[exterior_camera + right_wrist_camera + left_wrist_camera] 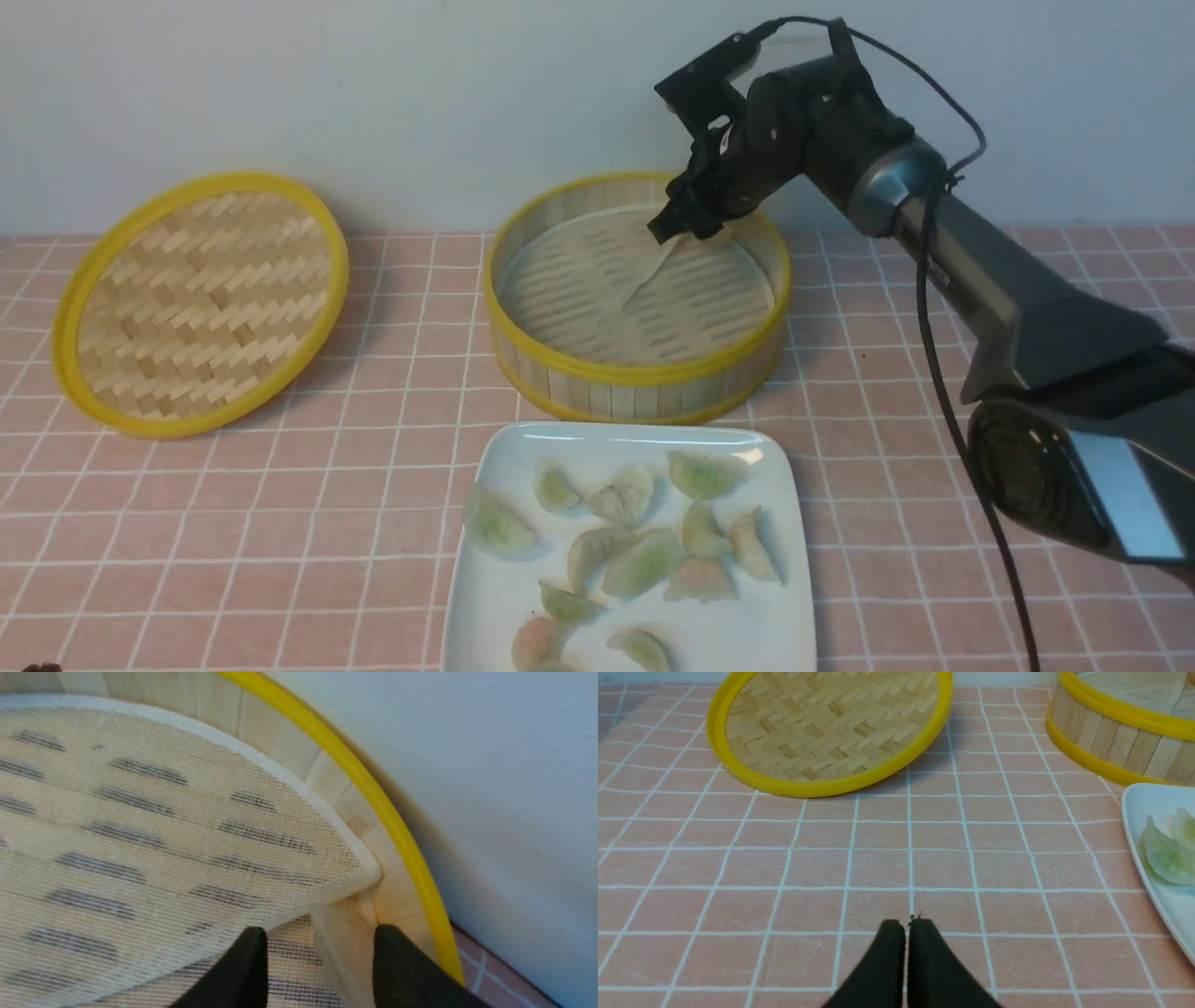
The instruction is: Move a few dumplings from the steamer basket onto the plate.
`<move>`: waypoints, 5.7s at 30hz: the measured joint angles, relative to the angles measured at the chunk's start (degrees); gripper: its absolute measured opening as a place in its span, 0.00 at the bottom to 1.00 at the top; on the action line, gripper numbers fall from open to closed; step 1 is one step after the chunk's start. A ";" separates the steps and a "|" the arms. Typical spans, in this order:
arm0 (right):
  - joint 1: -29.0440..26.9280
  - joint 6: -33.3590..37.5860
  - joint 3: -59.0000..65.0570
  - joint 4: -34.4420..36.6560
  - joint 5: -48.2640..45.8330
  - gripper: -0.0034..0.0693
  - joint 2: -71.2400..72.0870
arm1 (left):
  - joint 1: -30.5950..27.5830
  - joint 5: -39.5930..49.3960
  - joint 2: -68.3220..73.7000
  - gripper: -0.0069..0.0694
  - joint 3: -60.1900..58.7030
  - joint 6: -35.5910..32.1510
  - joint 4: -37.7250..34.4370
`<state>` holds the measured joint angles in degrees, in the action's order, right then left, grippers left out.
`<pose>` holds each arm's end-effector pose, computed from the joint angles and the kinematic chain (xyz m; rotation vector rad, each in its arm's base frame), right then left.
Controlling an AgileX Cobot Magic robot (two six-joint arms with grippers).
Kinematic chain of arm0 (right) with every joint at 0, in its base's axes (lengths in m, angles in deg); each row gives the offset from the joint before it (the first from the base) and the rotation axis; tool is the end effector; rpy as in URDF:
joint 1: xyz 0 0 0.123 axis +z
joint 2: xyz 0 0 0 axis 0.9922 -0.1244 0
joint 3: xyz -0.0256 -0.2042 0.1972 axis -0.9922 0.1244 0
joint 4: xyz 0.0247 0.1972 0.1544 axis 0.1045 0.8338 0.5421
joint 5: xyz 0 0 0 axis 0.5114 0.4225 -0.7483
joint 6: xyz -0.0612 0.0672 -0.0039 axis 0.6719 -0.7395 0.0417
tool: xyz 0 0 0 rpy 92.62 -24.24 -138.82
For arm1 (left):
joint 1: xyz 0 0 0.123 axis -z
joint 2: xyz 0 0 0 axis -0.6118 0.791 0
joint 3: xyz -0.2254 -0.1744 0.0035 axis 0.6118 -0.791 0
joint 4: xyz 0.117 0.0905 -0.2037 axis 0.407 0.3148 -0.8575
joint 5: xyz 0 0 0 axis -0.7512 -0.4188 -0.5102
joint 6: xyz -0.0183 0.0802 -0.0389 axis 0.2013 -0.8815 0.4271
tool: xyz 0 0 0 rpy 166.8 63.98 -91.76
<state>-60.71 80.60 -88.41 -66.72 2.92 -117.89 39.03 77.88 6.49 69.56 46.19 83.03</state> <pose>0.5347 0.2123 0.1775 -0.8081 2.3428 -0.0289 0.0523 -0.0010 0.1701 -0.0644 1.8849 -0.0741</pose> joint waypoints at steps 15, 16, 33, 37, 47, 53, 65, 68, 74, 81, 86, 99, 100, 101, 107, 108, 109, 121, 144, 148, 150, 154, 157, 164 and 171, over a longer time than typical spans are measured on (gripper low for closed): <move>0.00 0.00 -0.14 1.67 0.56 0.47 -2.79 | 0.00 0.00 0.00 0.08 0.00 0.00 -0.04; 0.00 0.00 -0.38 2.39 -0.14 0.40 -2.79 | 0.00 0.00 0.00 0.08 0.00 0.00 -0.04; 0.00 -2.16 -15.96 4.28 -16.54 0.16 -3.79 | 0.00 0.00 0.00 0.08 0.00 0.00 -0.04; 0.00 -2.67 -15.96 4.36 -16.89 0.16 -3.65 | 0.00 0.00 0.00 0.08 0.00 0.00 -0.04; 0.00 -4.42 -1.05 10.32 -17.07 0.16 10.97 | 0.00 0.00 0.00 0.08 0.00 0.00 -0.04; 0.00 -4.35 30.77 17.86 -16.38 0.15 32.88 | 0.00 0.00 0.00 0.08 0.00 0.00 -0.04; 8.59 0.46 73.45 26.60 -15.53 0.15 50.38 | 0.00 0.00 0.00 0.08 0.00 0.00 -0.04; 11.61 -2.00 78.00 25.13 -15.09 0.15 50.42 | 0.00 0.00 0.00 0.08 0.00 0.00 -0.04; 14.50 -8.13 80.87 20.65 -13.04 0.20 50.42 | 0.00 0.00 0.00 0.08 0.00 0.00 -0.04; 14.55 -10.50 80.46 19.27 -10.33 0.56 50.60 | 0.00 0.00 0.00 0.08 0.00 0.00 -0.04; 14.55 -12.27 76.64 19.14 -13.72 0.55 52.67 | 0.00 0.00 0.00 0.08 0.00 0.00 -0.04; 14.55 -18.01 85.05 9.64 -1.51 0.03 95.52 | 0.00 0.00 0.00 0.08 0.00 0.00 -0.04; 14.55 -18.10 88.32 8.32 2.64 0.03 99.83 | 0.00 0.00 0.00 0.08 0.00 0.00 -0.04; 14.55 -18.14 90.70 7.96 4.39 0.03 102.59 | 0.00 0.00 0.00 0.08 0.00 0.00 -0.04; 14.55 -20.01 108.57 6.96 16.50 0.03 118.47 | 0.00 0.00 0.00 0.08 0.00 0.00 -0.04; 14.55 -21.43 113.91 6.96 19.56 0.03 122.47 | 0.00 0.00 0.00 0.08 0.00 0.00 -0.04; 14.55 -22.52 116.94 6.88 21.94 0.03 125.84 | 0.00 0.00 0.00 0.08 0.00 0.00 -0.04; 14.55 -23.99 131.84 7.89 37.92 0.03 143.74 | 0.00 0.00 0.00 0.08 0.00 0.00 -0.04; -10.50 -23.99 143.91 0.32 39.14 0.03 146.58 | 0.00 0.00 0.00 0.08 0.00 0.00 -0.04; -16.43 -23.99 151.54 -1.54 38.76 0.03 150.43 | 0.00 0.00 0.00 0.08 0.00 0.00 -0.04; -17.81 -24.05 153.52 -1.55 36.86 0.03 152.98 | 0.00 0.00 0.00 0.08 0.00 0.00 -0.04; -18.22 -24.72 153.69 -1.18 34.05 0.03 154.40 | -0.01 0.00 0.00 0.08 0.00 0.05 -0.04; -18.22 -24.93 153.62 -1.18 33.92 0.03 154.40 | -0.01 0.00 0.00 0.08 0.00 0.04 -0.04; -18.22 -25.05 153.61 -1.13 33.74 0.03 154.40 | -0.01 0.00 0.00 0.08 0.00 0.04 -0.04; -18.22 -25.09 153.61 -1.12 33.73 0.03 154.40 | -0.01 0.00 0.00 0.08 0.00 0.04 -0.04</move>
<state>-78.93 55.51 65.20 -67.84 36.65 36.51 39.02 77.88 6.49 69.56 46.23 82.98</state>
